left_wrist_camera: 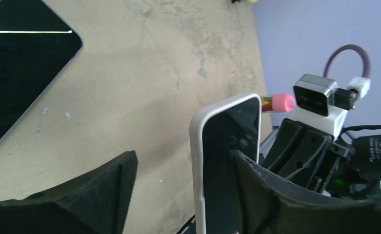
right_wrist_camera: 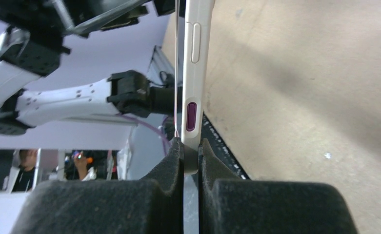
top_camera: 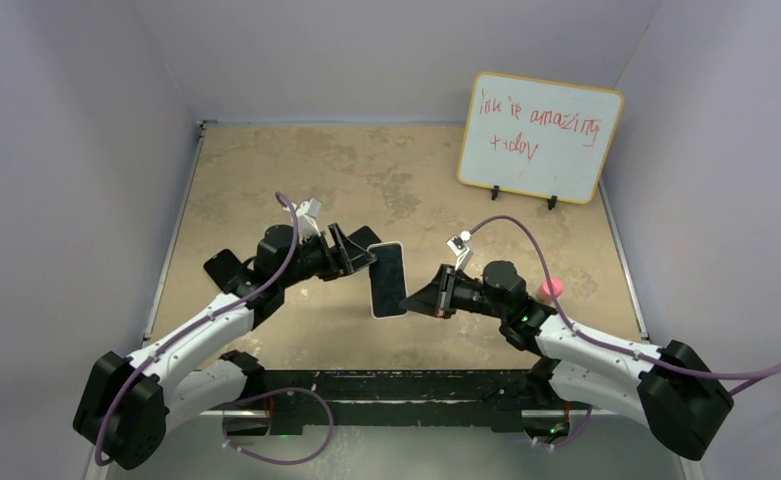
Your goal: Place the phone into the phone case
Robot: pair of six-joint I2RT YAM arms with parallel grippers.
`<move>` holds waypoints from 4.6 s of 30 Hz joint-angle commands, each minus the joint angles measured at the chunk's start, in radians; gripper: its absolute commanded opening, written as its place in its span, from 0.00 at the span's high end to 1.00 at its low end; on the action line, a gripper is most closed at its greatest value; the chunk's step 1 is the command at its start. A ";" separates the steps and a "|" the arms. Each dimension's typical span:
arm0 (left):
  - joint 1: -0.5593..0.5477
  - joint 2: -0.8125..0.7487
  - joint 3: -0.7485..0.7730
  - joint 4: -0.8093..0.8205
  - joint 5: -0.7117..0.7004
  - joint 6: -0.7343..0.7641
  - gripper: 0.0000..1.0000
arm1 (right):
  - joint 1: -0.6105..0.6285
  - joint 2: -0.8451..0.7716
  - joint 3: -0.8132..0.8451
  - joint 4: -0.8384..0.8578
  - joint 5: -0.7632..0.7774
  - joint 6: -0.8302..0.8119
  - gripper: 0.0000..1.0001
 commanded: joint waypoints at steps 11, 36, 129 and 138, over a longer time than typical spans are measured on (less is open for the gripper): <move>0.012 0.231 0.285 -0.440 -0.199 0.287 0.19 | -0.092 0.074 0.189 -0.318 0.262 -0.159 1.00; 0.480 0.072 0.153 -0.703 -0.570 0.145 0.10 | -0.202 0.220 0.259 -0.565 0.408 -0.122 0.52; -0.113 0.521 0.629 -0.696 -0.387 0.541 0.09 | -0.202 0.056 0.296 -0.694 0.381 -0.196 0.03; -0.102 0.756 0.846 -0.780 -0.273 0.714 0.09 | -0.202 0.027 0.291 -0.708 0.379 -0.211 0.04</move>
